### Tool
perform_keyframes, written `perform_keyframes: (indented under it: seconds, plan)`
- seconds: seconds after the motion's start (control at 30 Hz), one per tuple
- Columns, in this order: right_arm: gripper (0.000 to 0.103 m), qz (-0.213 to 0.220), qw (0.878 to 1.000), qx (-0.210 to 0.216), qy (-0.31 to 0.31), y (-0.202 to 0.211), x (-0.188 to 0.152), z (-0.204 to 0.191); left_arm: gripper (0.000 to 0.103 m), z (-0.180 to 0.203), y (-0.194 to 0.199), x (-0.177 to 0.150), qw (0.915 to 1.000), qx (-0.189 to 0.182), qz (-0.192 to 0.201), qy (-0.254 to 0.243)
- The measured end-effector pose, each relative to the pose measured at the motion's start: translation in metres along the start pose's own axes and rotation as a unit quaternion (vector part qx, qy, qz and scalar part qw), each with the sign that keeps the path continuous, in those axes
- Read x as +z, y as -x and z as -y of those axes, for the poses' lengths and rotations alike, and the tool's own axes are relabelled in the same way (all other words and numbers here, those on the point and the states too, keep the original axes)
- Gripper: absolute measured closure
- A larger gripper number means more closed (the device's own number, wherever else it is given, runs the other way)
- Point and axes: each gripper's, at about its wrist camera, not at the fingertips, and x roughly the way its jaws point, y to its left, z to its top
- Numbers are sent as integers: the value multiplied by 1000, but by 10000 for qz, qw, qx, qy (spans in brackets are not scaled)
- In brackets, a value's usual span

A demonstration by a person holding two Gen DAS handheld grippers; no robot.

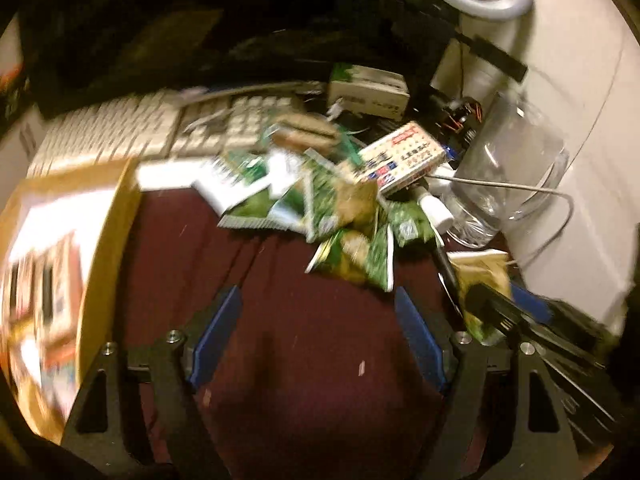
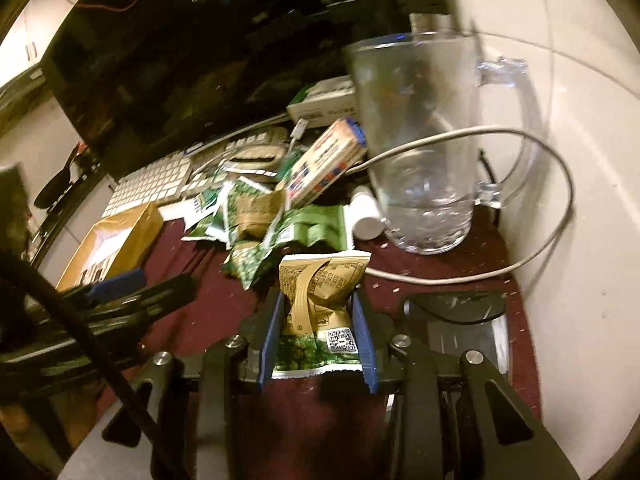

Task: Organize snacks
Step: 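Grasp a green pea snack bag with the left tool while the right tool carries its packet to the tray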

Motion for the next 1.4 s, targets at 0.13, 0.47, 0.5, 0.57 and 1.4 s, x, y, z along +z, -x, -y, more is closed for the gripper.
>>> perform_keyframes:
  seconds: [0.13,0.47,0.5,0.57,1.4]
  plan:
    - [69,-4,10000,-32,-40,-1,0,6,24,20,-42,11,9987,-75,-321,-398]
    - [69,24,10000,-15,26,-2,-2,6,59,-5,-50,11,9991,-234,-336,100]
    - [69,16,10000,-17,23,-2,-3,5,64,-9,-41,7,9990,-335,-299,83]
    - [69,-15,10000,-12,48,-5,-3,3,64,-12,-17,-4,9978,-610,-216,171]
    - [69,-258,9623,2369,1308,-34,-1,-184,65,-211,153,-53,9706,749,930,2090]
